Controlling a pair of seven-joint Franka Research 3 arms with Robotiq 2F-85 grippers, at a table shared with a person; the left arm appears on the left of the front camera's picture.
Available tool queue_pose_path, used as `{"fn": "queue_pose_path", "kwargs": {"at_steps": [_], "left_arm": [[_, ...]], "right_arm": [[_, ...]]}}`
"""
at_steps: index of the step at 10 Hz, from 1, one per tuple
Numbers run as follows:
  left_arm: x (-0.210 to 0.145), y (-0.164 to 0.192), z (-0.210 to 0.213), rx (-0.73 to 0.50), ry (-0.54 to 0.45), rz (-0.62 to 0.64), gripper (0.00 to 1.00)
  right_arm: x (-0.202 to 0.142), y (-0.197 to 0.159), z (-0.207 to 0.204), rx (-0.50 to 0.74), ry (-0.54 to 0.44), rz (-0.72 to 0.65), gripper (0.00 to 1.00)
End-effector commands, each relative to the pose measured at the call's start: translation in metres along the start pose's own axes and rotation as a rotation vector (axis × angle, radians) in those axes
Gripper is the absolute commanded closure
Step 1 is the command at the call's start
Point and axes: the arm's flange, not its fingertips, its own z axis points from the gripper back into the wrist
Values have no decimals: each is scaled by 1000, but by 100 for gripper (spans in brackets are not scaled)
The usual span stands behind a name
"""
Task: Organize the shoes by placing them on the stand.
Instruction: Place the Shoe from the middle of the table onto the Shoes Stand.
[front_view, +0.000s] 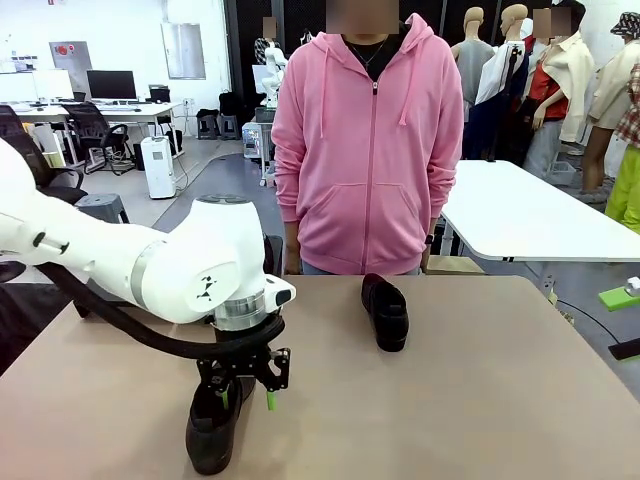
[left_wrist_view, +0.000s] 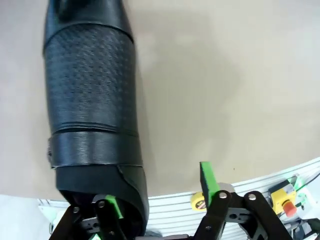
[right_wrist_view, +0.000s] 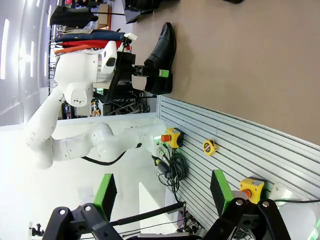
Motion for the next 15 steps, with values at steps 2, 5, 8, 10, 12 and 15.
{"fn": "queue_pose_path", "kwargs": {"at_steps": [2,5,8,10,12,15], "left_arm": [[-5,6,3,20,-41,47,100],[-1,12,4,30,-38,77,100],[-1,17,6,25,-29,101,100],[-3,24,12,17,-37,111,100],[-26,55,60,-7,-66,137,100],[-108,112,150,92,-43,-45,100]], "right_arm": [[2,3,3,23,-4,17,0],[2,3,3,23,-4,17,0],[2,3,3,23,-4,17,0],[2,3,3,23,-4,17,0],[2,3,3,23,-4,17,0],[2,3,3,23,-4,17,0]]}}
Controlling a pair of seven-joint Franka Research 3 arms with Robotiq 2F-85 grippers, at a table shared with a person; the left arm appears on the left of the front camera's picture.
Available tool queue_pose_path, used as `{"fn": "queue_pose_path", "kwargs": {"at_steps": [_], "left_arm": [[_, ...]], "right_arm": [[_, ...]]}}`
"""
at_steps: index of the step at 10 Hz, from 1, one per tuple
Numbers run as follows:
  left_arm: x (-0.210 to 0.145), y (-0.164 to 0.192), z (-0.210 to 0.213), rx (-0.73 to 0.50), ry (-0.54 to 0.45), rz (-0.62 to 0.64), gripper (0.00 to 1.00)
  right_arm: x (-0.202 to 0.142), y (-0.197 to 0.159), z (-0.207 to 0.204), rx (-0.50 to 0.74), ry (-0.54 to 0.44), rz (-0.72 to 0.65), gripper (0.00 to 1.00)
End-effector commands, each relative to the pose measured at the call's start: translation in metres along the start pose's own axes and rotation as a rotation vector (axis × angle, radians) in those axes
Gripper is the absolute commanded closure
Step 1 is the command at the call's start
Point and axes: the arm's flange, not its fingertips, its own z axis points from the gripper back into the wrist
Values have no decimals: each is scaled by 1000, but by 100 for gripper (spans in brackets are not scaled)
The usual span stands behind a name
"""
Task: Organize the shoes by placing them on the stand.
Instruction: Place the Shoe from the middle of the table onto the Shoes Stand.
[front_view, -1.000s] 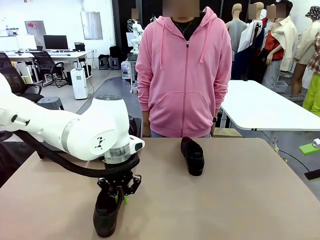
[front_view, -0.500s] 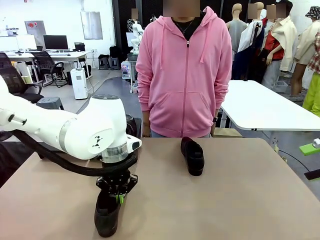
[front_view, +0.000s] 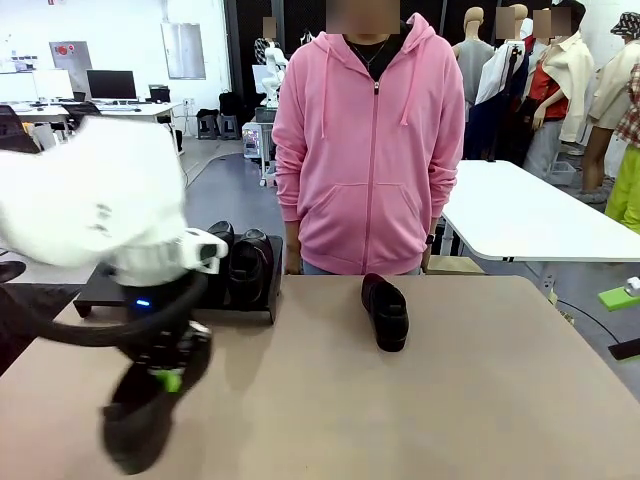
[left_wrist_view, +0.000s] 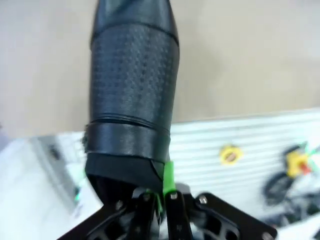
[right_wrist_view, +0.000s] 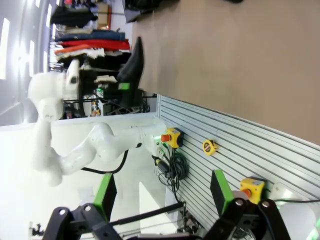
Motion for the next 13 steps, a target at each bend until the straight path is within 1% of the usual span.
{"fn": "queue_pose_path", "kwargs": {"at_steps": [1,2,3,4,5,6,9,10,11,12,13], "left_arm": [[-46,52,42,107,-87,-46,100],[-60,84,56,147,-154,11,100],[-68,122,63,213,-230,134,100],[-71,151,63,296,-255,238,100],[-70,158,62,259,-279,236,100],[-78,123,72,219,-198,139,100],[-78,123,72,219,-198,139,100],[-79,132,64,231,-212,159,100],[-64,158,63,122,-111,294,100],[-38,176,68,128,-128,269,100],[-8,187,76,172,-200,245,100]], "right_arm": [[2,3,3,23,-6,18,0],[2,3,3,23,-6,18,0],[2,3,3,23,-6,18,0],[2,3,3,23,-6,18,0],[2,3,3,23,-6,18,0],[2,3,3,23,-6,18,0],[2,3,3,23,-6,18,0],[2,3,3,23,-6,18,0],[2,3,3,23,-6,18,0],[2,3,3,23,-6,18,0],[2,3,3,23,-6,18,0]]}}
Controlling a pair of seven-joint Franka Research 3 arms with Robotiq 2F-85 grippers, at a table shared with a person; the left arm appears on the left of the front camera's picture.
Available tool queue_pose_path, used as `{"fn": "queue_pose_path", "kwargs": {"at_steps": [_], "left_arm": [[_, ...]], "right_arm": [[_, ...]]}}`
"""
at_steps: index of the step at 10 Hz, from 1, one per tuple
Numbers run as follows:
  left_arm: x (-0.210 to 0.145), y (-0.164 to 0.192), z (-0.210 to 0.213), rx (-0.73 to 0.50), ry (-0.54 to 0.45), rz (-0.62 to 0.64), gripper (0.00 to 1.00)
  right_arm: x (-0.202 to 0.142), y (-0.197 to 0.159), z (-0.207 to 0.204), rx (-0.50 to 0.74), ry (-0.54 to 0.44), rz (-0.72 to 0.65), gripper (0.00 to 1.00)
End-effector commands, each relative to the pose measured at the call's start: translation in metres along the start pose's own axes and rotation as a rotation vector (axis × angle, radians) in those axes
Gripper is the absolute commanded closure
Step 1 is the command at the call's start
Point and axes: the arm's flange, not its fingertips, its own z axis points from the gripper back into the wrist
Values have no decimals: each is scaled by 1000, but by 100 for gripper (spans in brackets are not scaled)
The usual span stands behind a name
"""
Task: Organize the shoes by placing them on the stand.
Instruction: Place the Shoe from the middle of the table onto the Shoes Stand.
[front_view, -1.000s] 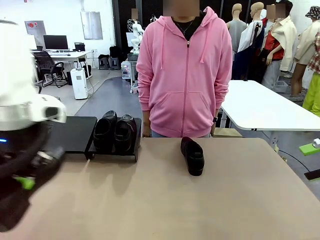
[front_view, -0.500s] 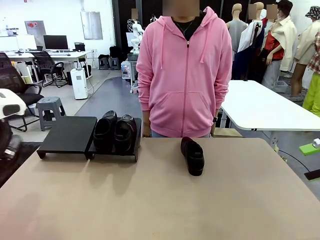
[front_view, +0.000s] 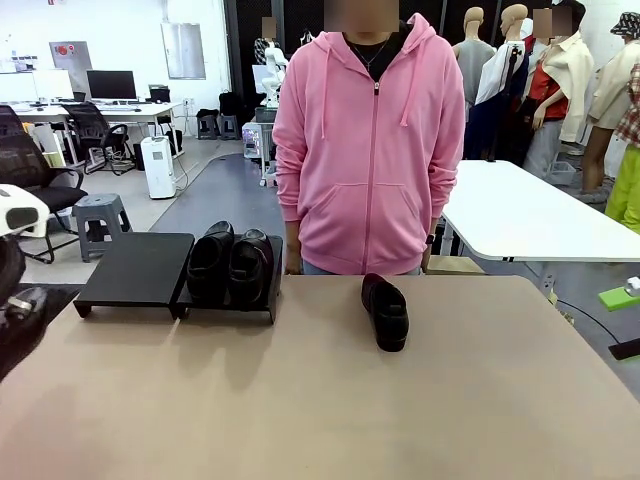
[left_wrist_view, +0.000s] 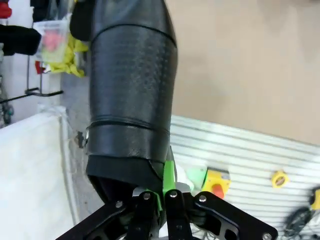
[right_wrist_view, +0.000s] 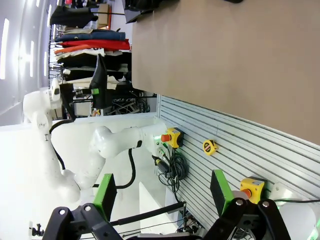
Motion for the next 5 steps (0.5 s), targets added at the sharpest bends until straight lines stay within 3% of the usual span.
{"fn": "queue_pose_path", "kwargs": {"at_steps": [1,5], "left_arm": [[76,3,11,4,-202,-119,100],[226,3,-36,11,-357,-132,100]], "right_arm": [[2,3,3,23,-5,18,0],[2,3,3,23,-5,18,0]]}}
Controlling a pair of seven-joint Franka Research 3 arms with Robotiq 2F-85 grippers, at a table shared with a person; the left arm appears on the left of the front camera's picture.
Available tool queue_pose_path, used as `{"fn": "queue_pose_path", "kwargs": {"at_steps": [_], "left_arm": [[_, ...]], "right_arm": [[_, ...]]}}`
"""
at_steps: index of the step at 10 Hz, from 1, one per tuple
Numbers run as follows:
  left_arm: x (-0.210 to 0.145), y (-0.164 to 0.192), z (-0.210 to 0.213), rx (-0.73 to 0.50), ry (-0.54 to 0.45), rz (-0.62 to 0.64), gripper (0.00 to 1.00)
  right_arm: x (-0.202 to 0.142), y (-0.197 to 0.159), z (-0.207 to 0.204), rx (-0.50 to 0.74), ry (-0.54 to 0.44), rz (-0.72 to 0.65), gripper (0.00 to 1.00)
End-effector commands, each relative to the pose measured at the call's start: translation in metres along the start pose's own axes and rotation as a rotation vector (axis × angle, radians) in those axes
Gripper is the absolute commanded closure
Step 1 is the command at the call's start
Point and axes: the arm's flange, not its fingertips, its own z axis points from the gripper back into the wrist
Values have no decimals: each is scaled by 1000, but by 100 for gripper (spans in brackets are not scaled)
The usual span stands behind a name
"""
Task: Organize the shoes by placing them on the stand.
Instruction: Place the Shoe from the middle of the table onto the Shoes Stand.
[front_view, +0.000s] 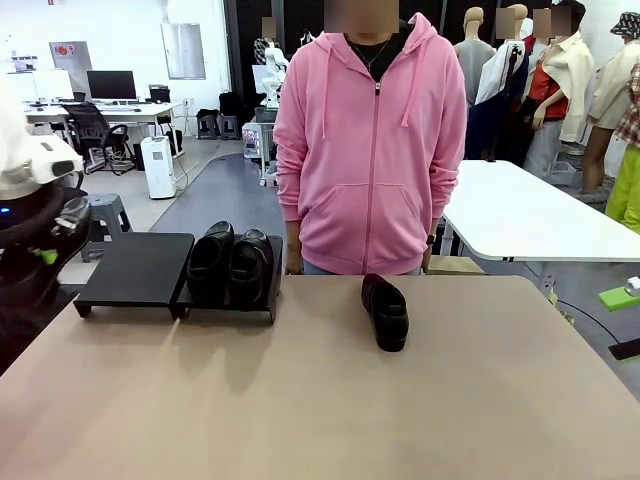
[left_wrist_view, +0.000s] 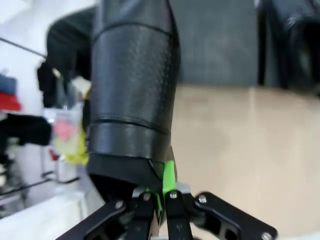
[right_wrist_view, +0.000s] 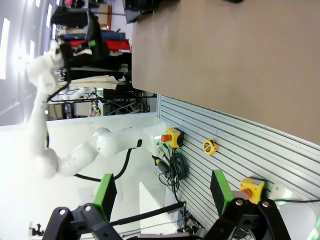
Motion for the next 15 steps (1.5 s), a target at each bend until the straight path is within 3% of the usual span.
{"fn": "queue_pose_path", "kwargs": {"at_steps": [1,4,11,12,13,14,15], "left_arm": [[49,8,-37,8,-79,27,100],[73,-7,-85,-34,-92,57,100],[109,-40,-111,19,-108,-15,100],[111,-41,-114,33,-114,-19,66],[112,-42,-117,35,-116,-25,8],[113,-44,-121,50,-125,-33,0],[111,-46,-123,59,-148,-39,0]], "right_arm": [[2,3,3,23,-5,18,0],[2,3,3,23,-5,18,0],[2,3,3,23,-5,18,0],[2,3,3,23,-5,18,0],[2,3,3,23,-5,18,0],[2,3,3,23,-5,18,0],[2,3,3,23,-5,18,0]]}}
